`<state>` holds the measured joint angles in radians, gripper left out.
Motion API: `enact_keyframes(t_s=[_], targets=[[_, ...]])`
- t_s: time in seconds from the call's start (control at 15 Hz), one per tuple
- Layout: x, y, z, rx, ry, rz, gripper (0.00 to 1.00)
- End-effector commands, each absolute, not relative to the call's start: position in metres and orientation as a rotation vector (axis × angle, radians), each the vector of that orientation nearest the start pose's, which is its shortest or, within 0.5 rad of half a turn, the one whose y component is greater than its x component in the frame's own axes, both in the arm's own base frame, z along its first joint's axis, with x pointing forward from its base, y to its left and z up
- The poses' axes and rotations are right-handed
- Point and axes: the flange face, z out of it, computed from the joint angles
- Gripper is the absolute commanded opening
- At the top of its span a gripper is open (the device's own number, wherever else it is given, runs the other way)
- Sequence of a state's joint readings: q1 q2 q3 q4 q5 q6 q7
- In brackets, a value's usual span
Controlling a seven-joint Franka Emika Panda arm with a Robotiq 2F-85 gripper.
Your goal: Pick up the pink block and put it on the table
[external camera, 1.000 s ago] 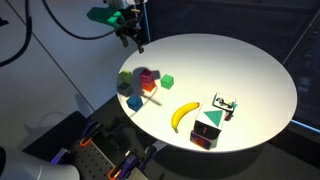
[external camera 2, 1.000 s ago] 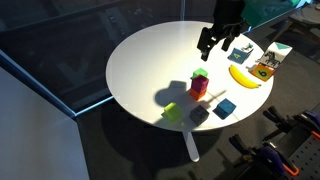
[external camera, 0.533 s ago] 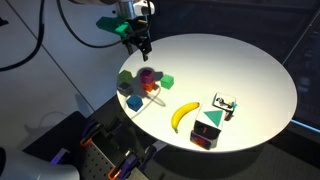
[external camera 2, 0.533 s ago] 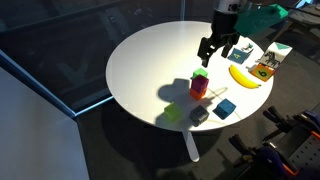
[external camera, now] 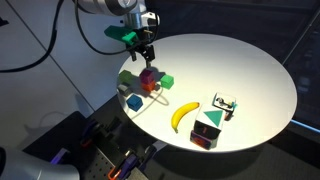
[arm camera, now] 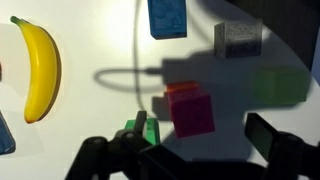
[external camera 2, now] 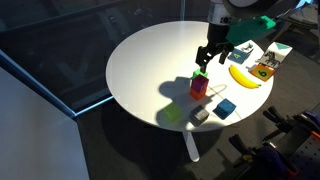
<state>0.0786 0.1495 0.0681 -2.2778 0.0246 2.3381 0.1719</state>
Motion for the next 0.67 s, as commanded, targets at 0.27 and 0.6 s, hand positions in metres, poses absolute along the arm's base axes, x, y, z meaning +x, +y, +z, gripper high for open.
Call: enact_keyframes(t_s=[0.27, 0.6], targets=[[0.5296, 0.0756, 0.2739, -3.122, 0.077, 0.154, 1.0], [0.5331, 0.0755, 0.2739, -3.122, 0.078, 0.15, 1.0]])
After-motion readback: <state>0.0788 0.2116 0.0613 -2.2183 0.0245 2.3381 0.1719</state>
